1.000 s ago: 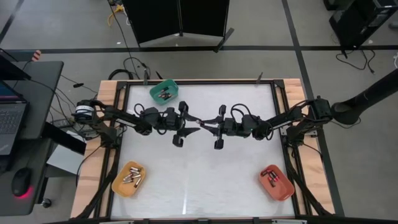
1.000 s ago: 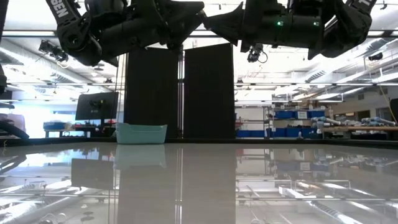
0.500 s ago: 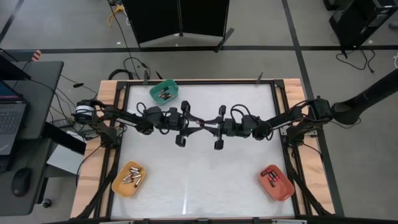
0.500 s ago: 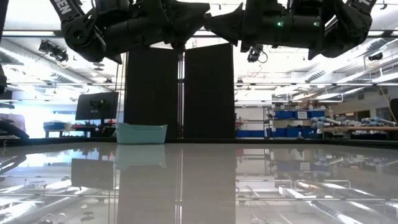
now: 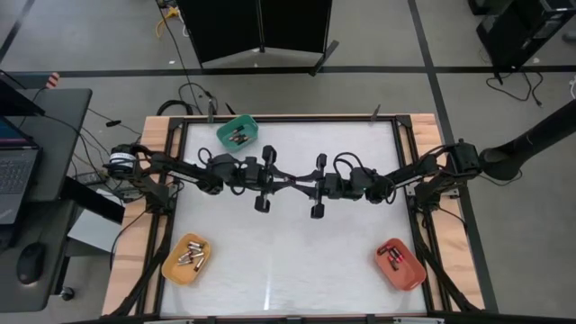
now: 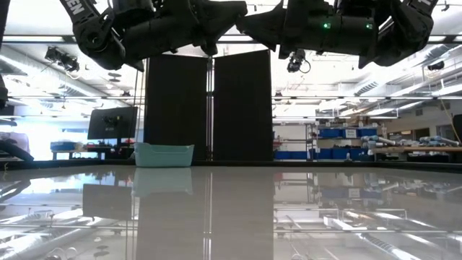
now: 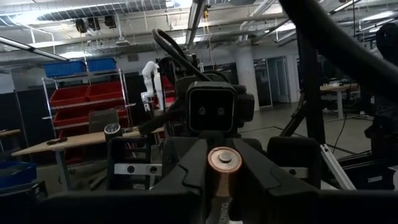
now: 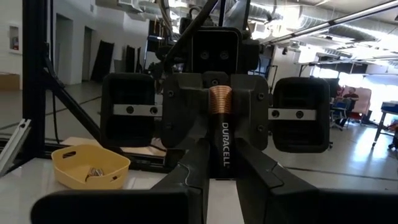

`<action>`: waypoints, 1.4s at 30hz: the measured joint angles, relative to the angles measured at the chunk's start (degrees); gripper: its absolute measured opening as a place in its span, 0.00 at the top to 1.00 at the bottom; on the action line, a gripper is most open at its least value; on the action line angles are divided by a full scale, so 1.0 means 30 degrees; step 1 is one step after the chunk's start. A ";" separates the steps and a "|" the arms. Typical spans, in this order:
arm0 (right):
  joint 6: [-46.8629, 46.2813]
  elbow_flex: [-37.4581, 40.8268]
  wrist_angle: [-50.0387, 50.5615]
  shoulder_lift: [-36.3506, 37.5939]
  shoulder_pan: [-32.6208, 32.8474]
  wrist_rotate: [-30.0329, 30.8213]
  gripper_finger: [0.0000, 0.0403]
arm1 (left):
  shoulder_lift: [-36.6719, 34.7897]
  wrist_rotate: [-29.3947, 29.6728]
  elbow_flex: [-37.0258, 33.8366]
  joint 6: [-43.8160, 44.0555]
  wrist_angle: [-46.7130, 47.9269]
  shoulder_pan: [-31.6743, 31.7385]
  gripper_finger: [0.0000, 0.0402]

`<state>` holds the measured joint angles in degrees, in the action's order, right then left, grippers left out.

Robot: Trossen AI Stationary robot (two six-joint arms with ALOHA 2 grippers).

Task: Sort batteries
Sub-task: Put the brown battery into the green bin

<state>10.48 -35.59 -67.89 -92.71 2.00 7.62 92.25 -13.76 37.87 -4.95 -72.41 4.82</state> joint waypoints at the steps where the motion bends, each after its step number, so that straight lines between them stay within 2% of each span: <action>1: -0.0002 0.0000 0.0031 0.0000 0.0000 0.0000 0.85 | 0.0000 0.0043 0.0000 0.0001 -0.0018 0.0000 0.87; 4: -0.0128 0.0000 0.0272 0.0007 -0.0007 0.0014 0.82 | 0.0004 0.0067 0.0062 0.0037 0.0122 0.0000 0.87; 9: -0.1250 -0.0007 0.1023 -0.0022 -0.0117 0.0653 0.67 | -0.0065 -0.0386 0.0854 0.0140 0.0870 -0.0027 0.87; 14: -0.1068 -0.0007 0.2706 0.0372 -0.0117 0.2651 0.56 | -0.0949 -0.1836 0.1861 0.0054 0.4213 0.0561 0.87; 17: -0.0142 -0.0007 0.4648 0.0908 -0.0117 0.2718 0.55 | -0.1997 -0.2340 0.2447 -0.0344 0.7215 0.1069 0.87; 20: -0.0006 -0.0007 0.6593 0.1257 -0.0046 0.2698 0.62 | -0.3211 -0.2483 0.3031 -0.1042 1.1470 0.1526 0.87; 23: -0.0044 -0.0007 0.7936 0.1275 0.0037 0.2656 0.77 | -0.4411 -0.2120 0.3852 -0.1656 1.6078 0.1889 0.87; 25: -0.0052 -0.0007 0.8834 0.1275 0.0044 0.2645 0.90 | -0.5050 -0.1171 0.4540 -0.2055 1.9772 0.2064 0.87; 27: -0.0072 -0.0007 0.9700 0.1275 0.0044 0.2645 0.97 | -0.5361 0.0014 0.5441 -0.2334 2.3540 0.2195 0.87; 31: -0.0575 0.0000 1.0758 0.1275 0.0044 0.2633 0.95 | -0.5542 0.2251 0.7781 -0.2417 3.1104 0.2782 0.87; 34: -0.0627 0.0007 1.0995 0.1275 0.0066 0.2630 0.97 | -0.5395 0.3889 0.9050 -0.2398 3.4869 0.3753 0.87; 40: -0.0609 0.0005 1.0954 0.1275 0.0073 0.2601 0.97 | -0.4665 0.4089 1.0171 -0.2470 3.8214 0.7103 0.87; 42: -0.0573 0.0007 1.0962 0.1275 0.0073 0.2594 0.97 | -0.4136 0.4284 1.0166 -0.3522 3.8629 0.8323 0.87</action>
<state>8.76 -35.57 -35.00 -88.88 2.22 15.40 79.84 -0.91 68.37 -15.52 43.48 29.79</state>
